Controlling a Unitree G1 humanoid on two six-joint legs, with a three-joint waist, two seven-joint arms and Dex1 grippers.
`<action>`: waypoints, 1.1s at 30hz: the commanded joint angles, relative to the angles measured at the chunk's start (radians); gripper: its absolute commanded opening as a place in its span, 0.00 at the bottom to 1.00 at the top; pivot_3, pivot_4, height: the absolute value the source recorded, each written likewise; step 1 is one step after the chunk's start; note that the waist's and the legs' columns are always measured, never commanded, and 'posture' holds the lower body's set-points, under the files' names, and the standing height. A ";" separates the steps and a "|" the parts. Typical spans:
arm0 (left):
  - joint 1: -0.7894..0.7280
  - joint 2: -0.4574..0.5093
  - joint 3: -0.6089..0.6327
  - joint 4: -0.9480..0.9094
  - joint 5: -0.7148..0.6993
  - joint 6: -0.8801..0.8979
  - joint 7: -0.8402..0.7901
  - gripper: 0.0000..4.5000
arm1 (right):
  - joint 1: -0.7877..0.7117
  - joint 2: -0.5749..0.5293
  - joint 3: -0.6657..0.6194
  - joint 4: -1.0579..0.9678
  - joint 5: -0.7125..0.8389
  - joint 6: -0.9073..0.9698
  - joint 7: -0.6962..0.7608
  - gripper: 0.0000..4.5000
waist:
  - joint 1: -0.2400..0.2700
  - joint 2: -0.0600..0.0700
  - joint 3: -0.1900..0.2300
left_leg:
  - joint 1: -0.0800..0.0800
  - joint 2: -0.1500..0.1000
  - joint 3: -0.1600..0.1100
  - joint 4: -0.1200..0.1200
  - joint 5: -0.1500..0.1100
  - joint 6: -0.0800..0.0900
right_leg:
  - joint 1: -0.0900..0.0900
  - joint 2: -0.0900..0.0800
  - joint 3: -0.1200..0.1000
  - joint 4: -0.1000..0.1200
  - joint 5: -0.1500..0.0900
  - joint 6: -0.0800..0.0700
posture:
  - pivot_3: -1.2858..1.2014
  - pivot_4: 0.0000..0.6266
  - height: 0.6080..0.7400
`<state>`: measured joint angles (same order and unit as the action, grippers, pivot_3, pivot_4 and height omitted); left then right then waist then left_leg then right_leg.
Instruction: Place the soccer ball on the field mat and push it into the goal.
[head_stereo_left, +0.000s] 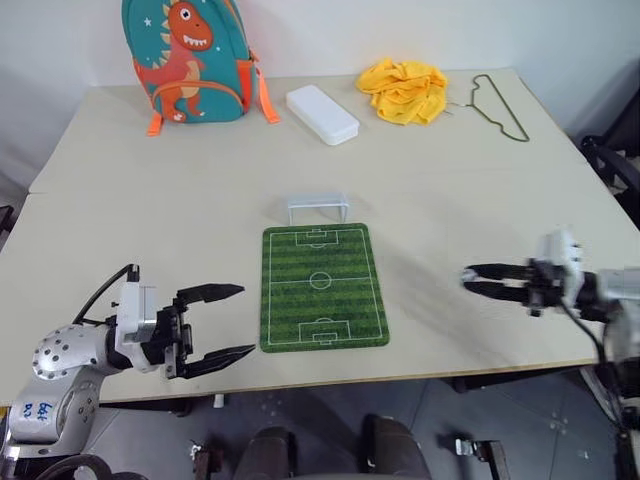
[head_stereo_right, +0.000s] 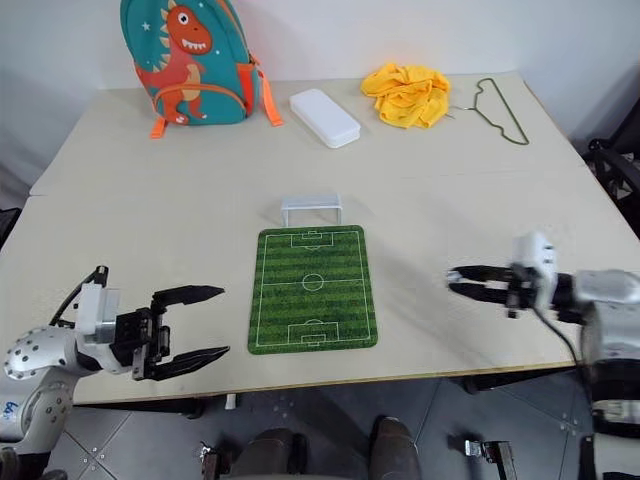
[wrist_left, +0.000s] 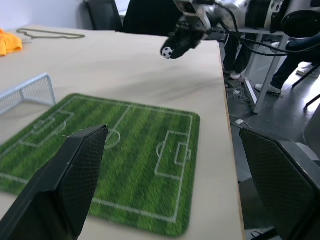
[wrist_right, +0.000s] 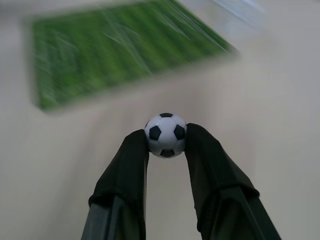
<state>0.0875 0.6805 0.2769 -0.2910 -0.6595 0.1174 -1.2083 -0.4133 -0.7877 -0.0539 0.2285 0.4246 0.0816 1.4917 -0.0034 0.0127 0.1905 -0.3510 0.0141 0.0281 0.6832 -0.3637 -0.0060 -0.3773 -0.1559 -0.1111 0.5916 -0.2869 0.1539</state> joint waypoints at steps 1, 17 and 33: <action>0.037 0.013 0.028 0.018 0.028 -0.047 -0.021 1.00 | -0.012 0.046 0.132 -0.246 0.020 0.130 -0.019 0.18 | 0.006 0.000 0.000 | -0.001 0.001 0.000 0.000 0.000 -0.001 | -0.001 0.001 0.000 0.000 0.000 0.000 | 0.52 0.24 1.00; 0.226 -0.006 0.070 -0.107 0.032 -0.057 0.080 1.00 | -0.091 0.294 0.452 -0.324 -0.215 0.131 -0.208 0.18 | 0.001 -0.001 0.000 | -0.003 0.002 0.000 0.001 -0.002 -0.002 | -0.004 0.003 0.000 0.000 0.000 -0.001 | 0.52 0.24 1.00; 0.226 -0.002 0.081 -0.139 0.025 -0.046 0.110 1.00 | -0.107 0.326 0.465 -0.196 -0.273 0.040 -0.226 0.18 | -0.001 -0.001 0.000 | -0.003 0.002 0.002 0.001 -0.002 -0.002 | -0.006 0.004 0.002 0.001 0.000 -0.002 | 0.52 0.24 1.00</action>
<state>0.3157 0.6728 0.3376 -0.3937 -0.6194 0.0764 -1.1027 -0.5142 -0.4709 0.4098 0.0380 0.1554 0.1479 1.2707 -0.0041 0.0116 0.1904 -0.3542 0.0166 0.0304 0.6838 -0.3656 -0.0077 -0.3837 -0.1520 -0.1087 0.5927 -0.2867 0.1522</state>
